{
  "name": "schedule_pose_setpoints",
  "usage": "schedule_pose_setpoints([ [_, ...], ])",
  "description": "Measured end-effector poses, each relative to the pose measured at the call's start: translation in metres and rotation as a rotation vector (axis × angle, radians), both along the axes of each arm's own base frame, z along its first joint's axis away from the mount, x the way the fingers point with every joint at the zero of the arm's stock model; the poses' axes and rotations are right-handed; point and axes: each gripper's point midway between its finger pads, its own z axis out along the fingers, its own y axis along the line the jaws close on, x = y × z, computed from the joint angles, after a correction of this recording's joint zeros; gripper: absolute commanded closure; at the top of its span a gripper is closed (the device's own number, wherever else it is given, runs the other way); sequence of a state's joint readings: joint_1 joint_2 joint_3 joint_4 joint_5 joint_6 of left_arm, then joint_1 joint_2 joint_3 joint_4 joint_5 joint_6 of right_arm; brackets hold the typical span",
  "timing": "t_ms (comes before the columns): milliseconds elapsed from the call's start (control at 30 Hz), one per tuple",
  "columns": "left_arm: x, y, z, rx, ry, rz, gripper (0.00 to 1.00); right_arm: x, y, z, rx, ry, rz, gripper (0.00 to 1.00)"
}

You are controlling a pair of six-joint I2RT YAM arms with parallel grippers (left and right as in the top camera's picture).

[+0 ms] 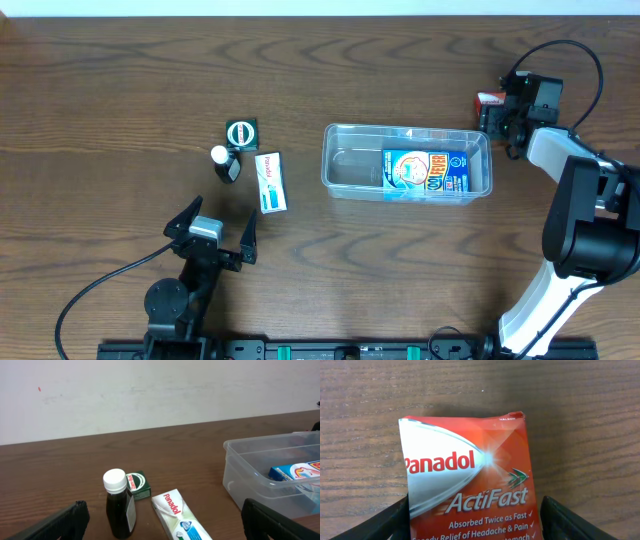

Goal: Pack container
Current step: 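Lower the right gripper and grasp the red Panadol ActiFast box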

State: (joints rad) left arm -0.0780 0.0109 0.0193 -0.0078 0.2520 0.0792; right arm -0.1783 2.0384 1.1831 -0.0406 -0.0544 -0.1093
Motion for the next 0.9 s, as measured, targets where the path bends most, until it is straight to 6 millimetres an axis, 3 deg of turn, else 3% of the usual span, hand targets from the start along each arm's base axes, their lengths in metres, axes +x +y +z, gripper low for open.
schedule_pose_setpoints([
  [533, 0.0, 0.0, 0.0, 0.0, 0.0, 0.0, 0.02, -0.006, -0.005, -0.002, -0.022, 0.028, -0.015, 0.29],
  [900, 0.0, 0.0, 0.0, 0.0, 0.0, 0.0, 0.02, -0.021, -0.013, 0.012, -0.069, 0.074, -0.047, 0.41],
])
